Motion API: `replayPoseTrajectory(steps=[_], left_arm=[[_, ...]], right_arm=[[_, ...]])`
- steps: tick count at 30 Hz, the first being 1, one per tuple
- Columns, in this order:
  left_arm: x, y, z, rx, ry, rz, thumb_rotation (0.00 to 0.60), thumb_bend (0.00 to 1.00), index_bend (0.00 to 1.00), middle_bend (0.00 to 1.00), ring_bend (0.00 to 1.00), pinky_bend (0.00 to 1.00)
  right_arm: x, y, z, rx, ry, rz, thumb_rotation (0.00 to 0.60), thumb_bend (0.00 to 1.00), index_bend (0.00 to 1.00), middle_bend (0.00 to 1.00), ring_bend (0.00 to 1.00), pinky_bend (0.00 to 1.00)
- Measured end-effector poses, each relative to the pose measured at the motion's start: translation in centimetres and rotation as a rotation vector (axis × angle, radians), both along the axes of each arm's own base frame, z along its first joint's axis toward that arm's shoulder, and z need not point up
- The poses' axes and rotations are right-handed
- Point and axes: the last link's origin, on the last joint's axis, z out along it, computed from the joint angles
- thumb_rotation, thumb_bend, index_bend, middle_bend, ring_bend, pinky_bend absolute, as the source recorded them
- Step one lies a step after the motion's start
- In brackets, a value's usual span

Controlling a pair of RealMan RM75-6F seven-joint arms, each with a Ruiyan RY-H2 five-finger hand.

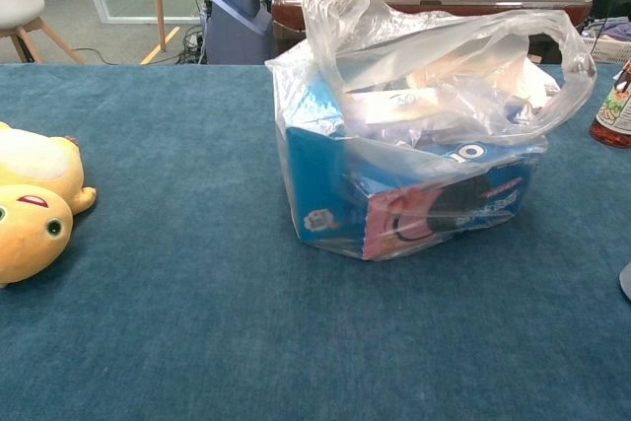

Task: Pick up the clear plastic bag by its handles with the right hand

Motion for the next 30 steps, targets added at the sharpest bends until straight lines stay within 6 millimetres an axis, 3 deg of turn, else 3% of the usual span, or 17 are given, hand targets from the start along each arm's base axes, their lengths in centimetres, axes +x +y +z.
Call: replayPoseTrajectory(steps=[12, 18, 30], left_arm=[[-0.1, 0.0, -0.1, -0.011, -0.002, 0.0, 0.6, 0.21, 0.1, 0.16, 0.21, 0.22], [-0.1, 0.0, -0.1, -0.014, 0.0, 0.0, 0.6, 0.21, 0.1, 0.16, 0.21, 0.22], [-0.3, -0.3, 0.3, -0.004, 0.001, 0.016, 0.6, 0.21, 0.1, 0.16, 0.21, 0.22]], right_arm=[[1.9, -0.8, -0.5, 0.084, -0.02, 0.012, 0.6, 0.15, 0.02, 0.17, 0.07, 0.21], [3.5, -2.9, -1.1, 0.186, -0.005, 0.004, 0.6, 0.07, 0.02, 0.12, 0.04, 0.21], [7.1, -8.4, -3.9, 0.382, 0.001, 0.021, 0.6, 0.06, 0.02, 0.12, 0.03, 0.21]])
